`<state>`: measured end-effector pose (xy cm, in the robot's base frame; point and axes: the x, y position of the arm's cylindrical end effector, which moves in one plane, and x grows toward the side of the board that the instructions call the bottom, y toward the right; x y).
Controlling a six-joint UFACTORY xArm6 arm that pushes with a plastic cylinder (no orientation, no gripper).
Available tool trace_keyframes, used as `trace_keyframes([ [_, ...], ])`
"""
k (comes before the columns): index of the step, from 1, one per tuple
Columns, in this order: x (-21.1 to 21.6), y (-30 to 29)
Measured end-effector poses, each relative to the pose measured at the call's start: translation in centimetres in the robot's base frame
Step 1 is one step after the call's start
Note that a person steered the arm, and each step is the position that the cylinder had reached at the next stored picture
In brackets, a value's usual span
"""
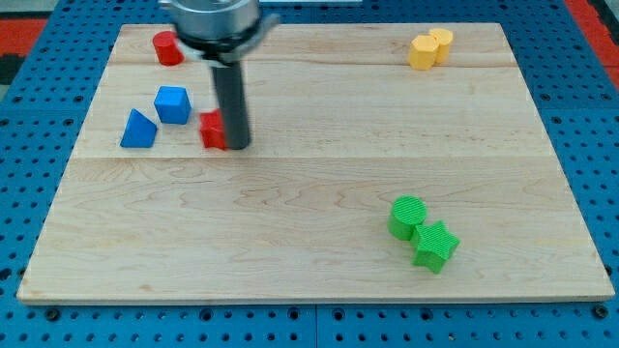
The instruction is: Push the red star into red circle
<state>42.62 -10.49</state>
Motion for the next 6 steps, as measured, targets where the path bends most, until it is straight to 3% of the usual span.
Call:
trace_keyframes([
  [1, 3.8, 0.7],
  [2, 1.1, -4.2],
  [3, -4.1, -3.6],
  [4, -4.5, -1.5],
  [6, -10.7, 3.2],
])
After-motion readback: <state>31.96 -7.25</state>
